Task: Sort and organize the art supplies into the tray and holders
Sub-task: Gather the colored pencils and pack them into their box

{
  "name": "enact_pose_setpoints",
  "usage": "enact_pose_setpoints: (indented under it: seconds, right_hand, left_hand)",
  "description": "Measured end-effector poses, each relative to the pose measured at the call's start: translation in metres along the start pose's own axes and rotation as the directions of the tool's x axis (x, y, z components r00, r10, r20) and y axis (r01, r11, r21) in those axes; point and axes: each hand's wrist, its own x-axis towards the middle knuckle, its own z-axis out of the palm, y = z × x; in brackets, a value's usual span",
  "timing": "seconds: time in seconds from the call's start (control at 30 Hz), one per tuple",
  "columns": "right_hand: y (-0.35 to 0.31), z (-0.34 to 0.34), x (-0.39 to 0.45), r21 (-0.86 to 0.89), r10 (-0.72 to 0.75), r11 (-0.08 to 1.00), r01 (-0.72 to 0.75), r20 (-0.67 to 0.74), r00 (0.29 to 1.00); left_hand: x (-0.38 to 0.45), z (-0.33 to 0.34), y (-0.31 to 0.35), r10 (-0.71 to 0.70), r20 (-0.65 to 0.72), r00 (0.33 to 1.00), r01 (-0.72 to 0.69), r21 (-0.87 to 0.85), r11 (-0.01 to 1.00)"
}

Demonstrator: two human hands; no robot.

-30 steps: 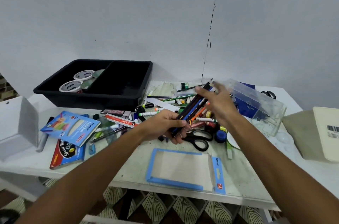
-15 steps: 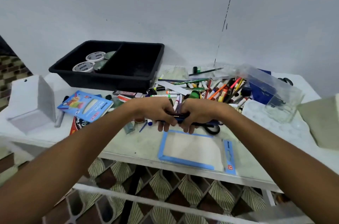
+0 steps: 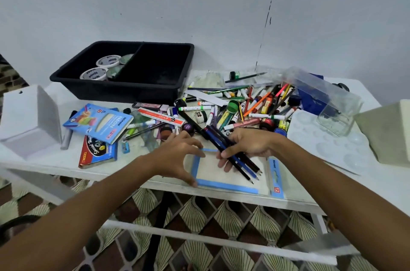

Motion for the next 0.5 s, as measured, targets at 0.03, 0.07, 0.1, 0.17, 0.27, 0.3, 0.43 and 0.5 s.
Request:
enact_pose_setpoints:
  seconds: [0.03,0.07,0.1,0.17,0.27,0.3,0.43,0.5]
  right_hand:
    - [0.001,0.003,0.0,-0.061,0.028,0.998,-0.029,-0.013,1.0]
    - [0.002,0.006,0.001,-0.121,0.045,0.991,-0.048,-0.029,0.999]
    - [0.002,0.01,0.001,-0.201,0.05,0.978,-0.057,-0.044,0.998]
    - [0.001,0.017,0.001,-0.437,0.037,0.897,-0.071,-0.088,0.995]
    - [0.001,0.027,0.006,-0.671,-0.018,0.735,-0.101,-0.168,0.986]
    - [0.002,0.03,0.007,-0.69,-0.036,0.716,-0.108,-0.191,0.981]
    - [0.006,0.036,0.008,-0.71,-0.091,0.692,-0.133,-0.268,0.959]
    - [0.007,0.036,0.006,-0.707,-0.123,0.695,-0.132,-0.297,0.947]
  left_hand:
    - [-0.001,0.003,-0.002,0.003,-0.03,1.0,-0.003,-0.011,1.0]
    - [-0.002,0.005,-0.004,0.001,-0.055,0.998,-0.002,-0.031,1.0]
    - [-0.003,0.008,-0.005,-0.001,-0.08,0.997,-0.004,-0.055,0.998]
    - [-0.005,0.011,-0.009,-0.006,-0.123,0.992,-0.004,-0.088,0.996]
    - [-0.009,0.015,-0.012,-0.034,-0.158,0.987,0.011,-0.14,0.99]
    - [-0.01,0.016,-0.012,-0.044,-0.158,0.986,0.019,-0.157,0.987]
    - [-0.011,0.016,-0.01,-0.062,-0.159,0.985,0.033,-0.179,0.983]
    - [-0.011,0.016,-0.01,-0.069,-0.159,0.985,0.039,-0.184,0.982]
